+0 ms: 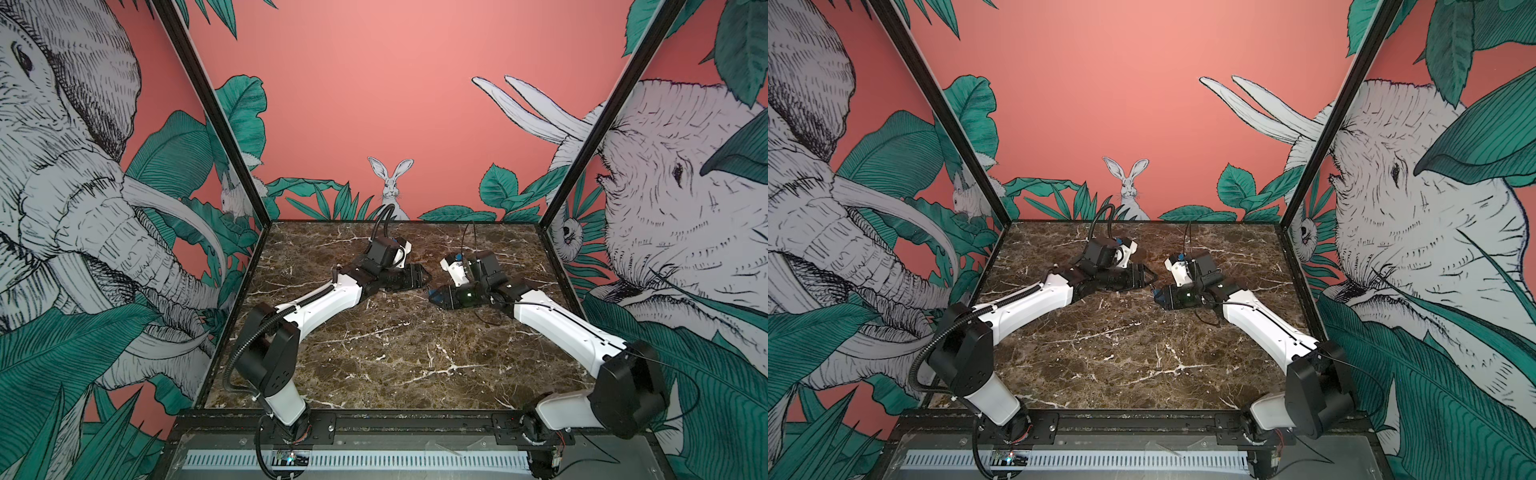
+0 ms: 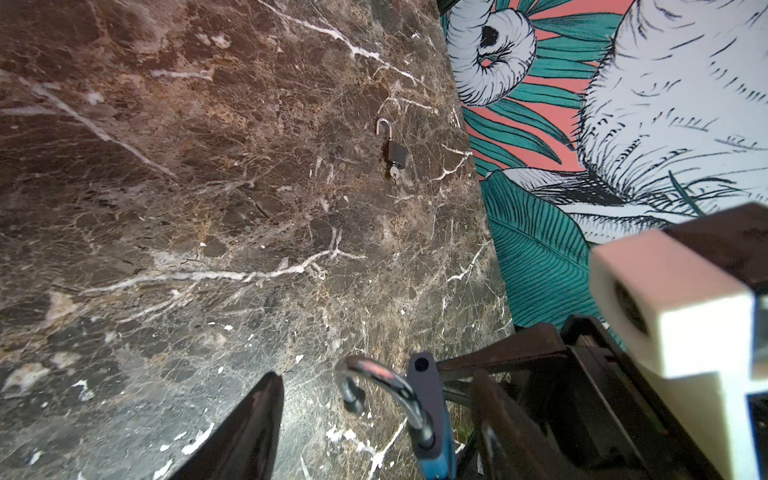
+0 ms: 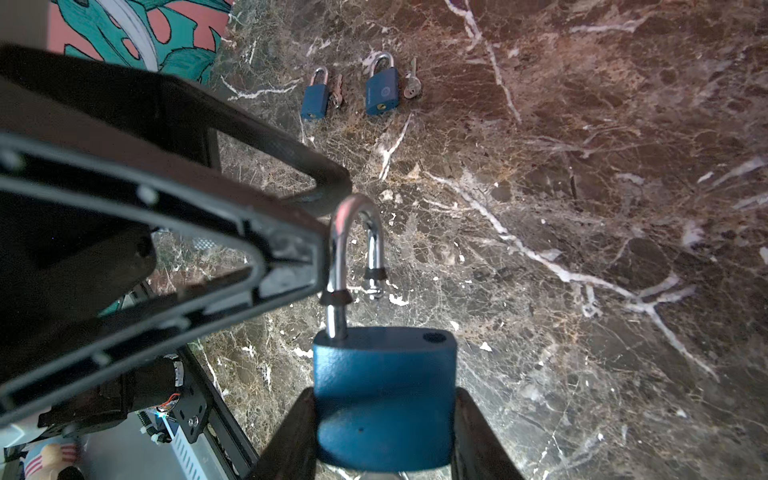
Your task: Lock with the key
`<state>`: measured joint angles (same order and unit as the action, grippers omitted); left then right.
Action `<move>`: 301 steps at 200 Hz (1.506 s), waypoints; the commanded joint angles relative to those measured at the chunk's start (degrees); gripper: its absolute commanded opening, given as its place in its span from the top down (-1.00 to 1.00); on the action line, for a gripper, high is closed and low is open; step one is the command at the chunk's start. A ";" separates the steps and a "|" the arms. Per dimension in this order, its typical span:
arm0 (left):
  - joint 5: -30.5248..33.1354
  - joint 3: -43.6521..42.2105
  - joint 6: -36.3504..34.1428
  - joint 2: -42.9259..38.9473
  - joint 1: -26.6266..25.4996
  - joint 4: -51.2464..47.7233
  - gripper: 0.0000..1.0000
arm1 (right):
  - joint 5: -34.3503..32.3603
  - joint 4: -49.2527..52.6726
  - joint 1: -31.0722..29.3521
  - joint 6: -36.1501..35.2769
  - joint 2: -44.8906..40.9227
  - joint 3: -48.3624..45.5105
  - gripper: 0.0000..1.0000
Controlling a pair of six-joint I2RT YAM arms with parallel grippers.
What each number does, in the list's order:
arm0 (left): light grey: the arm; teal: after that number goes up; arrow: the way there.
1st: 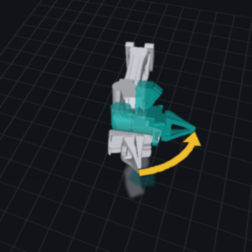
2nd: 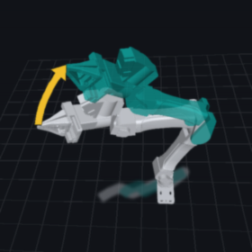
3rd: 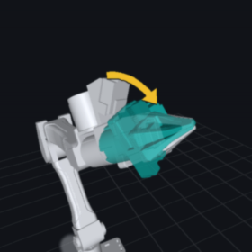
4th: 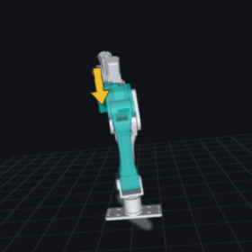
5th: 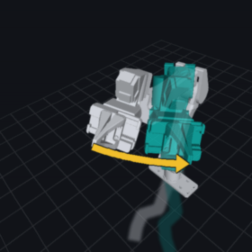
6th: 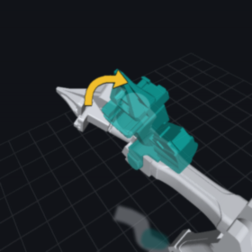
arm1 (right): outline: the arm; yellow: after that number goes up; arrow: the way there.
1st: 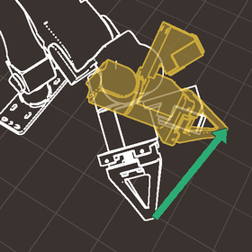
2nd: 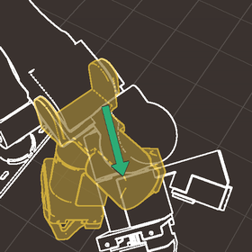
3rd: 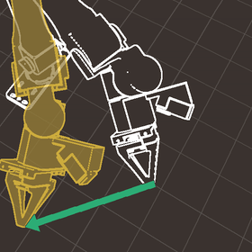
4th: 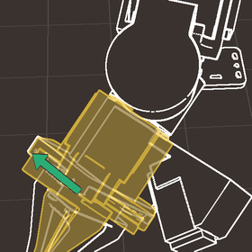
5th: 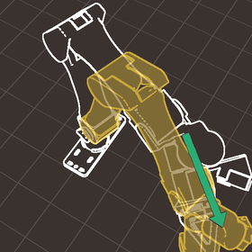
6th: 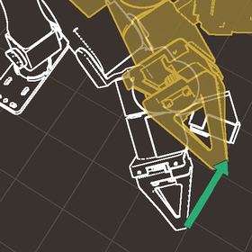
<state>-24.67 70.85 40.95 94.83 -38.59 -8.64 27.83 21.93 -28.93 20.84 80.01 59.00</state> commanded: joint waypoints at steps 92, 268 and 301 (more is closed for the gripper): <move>-1.17 3.47 1.44 2.42 -0.58 -1.34 -0.18 | 1.02 -2.65 -1.57 -0.38 1.03 3.66 0.57; 5.08 9.01 -0.26 3.64 -0.58 -13.96 -0.26 | -0.94 -1.15 -2.20 -1.62 2.21 5.32 0.56; 4.17 8.98 0.14 3.79 -0.58 -12.70 -0.18 | -0.71 -1.00 -2.56 -1.80 3.00 5.84 0.56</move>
<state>-20.78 78.39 41.34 98.96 -38.87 -20.29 26.83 22.55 -30.79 20.10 82.63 62.83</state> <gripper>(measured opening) 0.608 0.433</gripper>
